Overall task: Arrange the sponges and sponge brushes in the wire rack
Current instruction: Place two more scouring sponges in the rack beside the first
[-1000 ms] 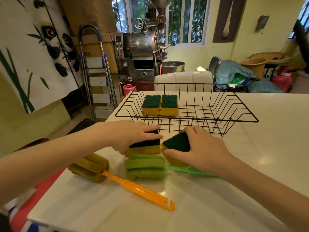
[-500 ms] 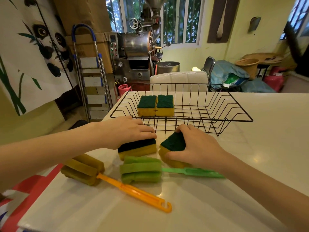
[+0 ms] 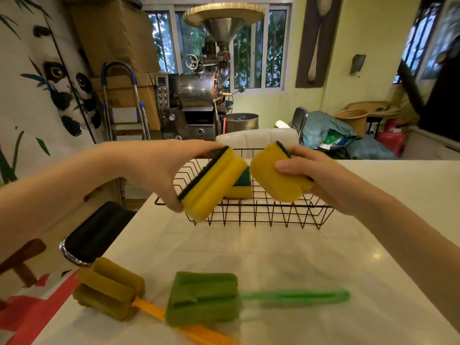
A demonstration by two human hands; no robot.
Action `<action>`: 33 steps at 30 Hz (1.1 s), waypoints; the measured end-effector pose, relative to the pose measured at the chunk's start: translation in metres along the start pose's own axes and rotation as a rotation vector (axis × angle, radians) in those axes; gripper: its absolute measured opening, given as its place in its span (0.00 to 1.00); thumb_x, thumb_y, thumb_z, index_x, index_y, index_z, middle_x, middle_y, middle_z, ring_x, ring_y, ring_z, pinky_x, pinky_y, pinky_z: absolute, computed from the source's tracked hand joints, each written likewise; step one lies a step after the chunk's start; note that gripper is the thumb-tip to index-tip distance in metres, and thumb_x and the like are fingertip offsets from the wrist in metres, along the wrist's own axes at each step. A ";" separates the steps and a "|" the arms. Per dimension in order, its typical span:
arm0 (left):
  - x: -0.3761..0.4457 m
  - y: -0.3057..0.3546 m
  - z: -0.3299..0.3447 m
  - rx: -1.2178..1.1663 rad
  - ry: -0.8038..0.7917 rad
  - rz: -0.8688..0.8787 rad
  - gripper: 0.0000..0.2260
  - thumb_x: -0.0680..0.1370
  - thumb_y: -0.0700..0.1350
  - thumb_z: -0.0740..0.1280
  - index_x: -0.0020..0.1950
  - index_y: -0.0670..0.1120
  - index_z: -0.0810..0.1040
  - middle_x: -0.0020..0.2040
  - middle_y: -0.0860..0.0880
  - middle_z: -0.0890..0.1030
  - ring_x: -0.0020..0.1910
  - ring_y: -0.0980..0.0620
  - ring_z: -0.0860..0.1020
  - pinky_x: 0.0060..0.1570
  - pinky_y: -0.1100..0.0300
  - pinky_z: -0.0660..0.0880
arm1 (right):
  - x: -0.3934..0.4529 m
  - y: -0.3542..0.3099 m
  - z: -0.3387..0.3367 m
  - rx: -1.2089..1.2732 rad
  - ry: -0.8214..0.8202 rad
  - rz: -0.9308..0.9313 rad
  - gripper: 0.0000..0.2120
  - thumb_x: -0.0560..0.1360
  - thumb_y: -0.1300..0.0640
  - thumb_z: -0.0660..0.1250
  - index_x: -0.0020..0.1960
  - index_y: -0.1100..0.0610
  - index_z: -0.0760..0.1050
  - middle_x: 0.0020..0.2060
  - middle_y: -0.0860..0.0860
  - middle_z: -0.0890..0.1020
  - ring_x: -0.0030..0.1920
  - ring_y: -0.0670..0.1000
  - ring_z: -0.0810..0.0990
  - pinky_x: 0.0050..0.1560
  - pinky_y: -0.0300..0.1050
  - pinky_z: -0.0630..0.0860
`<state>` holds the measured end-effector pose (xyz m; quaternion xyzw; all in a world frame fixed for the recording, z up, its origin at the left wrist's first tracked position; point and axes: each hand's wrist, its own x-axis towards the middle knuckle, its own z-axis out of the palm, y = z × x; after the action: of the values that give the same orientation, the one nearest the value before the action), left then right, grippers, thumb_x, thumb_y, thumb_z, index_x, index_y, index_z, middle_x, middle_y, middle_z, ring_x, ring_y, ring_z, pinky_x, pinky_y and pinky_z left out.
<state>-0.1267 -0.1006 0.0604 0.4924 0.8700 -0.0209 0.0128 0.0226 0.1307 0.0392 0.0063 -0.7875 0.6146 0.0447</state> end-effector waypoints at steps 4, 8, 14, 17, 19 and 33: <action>0.022 0.017 -0.026 -0.167 -0.003 -0.002 0.51 0.59 0.48 0.78 0.72 0.59 0.48 0.65 0.63 0.62 0.63 0.62 0.61 0.66 0.61 0.60 | 0.018 0.000 -0.024 0.168 0.020 -0.034 0.16 0.64 0.51 0.68 0.50 0.45 0.69 0.50 0.48 0.77 0.48 0.47 0.78 0.35 0.33 0.79; 0.066 0.029 -0.022 -0.321 -0.018 0.033 0.49 0.62 0.43 0.77 0.73 0.52 0.49 0.68 0.57 0.62 0.66 0.58 0.61 0.68 0.59 0.57 | 0.036 0.009 -0.041 0.274 0.121 -0.049 0.15 0.64 0.51 0.67 0.50 0.47 0.69 0.48 0.48 0.77 0.46 0.47 0.78 0.38 0.36 0.77; 0.148 0.033 0.008 -0.453 -0.008 0.072 0.45 0.63 0.47 0.77 0.72 0.51 0.53 0.72 0.52 0.62 0.70 0.53 0.60 0.67 0.59 0.56 | 0.074 0.033 -0.075 0.217 0.320 0.020 0.16 0.69 0.47 0.63 0.56 0.49 0.68 0.56 0.53 0.76 0.54 0.52 0.76 0.52 0.47 0.74; 0.181 0.026 0.020 -0.474 -0.030 0.048 0.42 0.63 0.47 0.76 0.71 0.50 0.56 0.71 0.51 0.65 0.70 0.51 0.63 0.68 0.56 0.58 | 0.094 0.045 -0.092 0.227 0.350 0.139 0.22 0.74 0.51 0.62 0.66 0.54 0.63 0.60 0.56 0.74 0.57 0.56 0.76 0.50 0.49 0.76; 0.197 0.021 0.031 -0.428 -0.081 0.030 0.42 0.63 0.50 0.76 0.71 0.50 0.57 0.70 0.50 0.66 0.68 0.49 0.65 0.66 0.54 0.62 | 0.107 0.051 -0.100 0.237 0.365 0.180 0.23 0.74 0.55 0.61 0.67 0.54 0.61 0.60 0.56 0.73 0.57 0.57 0.75 0.50 0.49 0.75; 0.214 0.015 0.067 -0.199 -0.090 0.025 0.45 0.64 0.65 0.68 0.73 0.49 0.53 0.62 0.48 0.68 0.58 0.50 0.69 0.58 0.53 0.73 | 0.133 0.089 -0.095 -0.352 0.229 0.092 0.32 0.69 0.62 0.69 0.67 0.50 0.57 0.57 0.49 0.66 0.56 0.50 0.67 0.40 0.34 0.70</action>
<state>-0.2237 0.0873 -0.0164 0.4983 0.8600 0.0436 0.1008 -0.1098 0.2504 -0.0138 -0.1075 -0.8720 0.4656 0.1064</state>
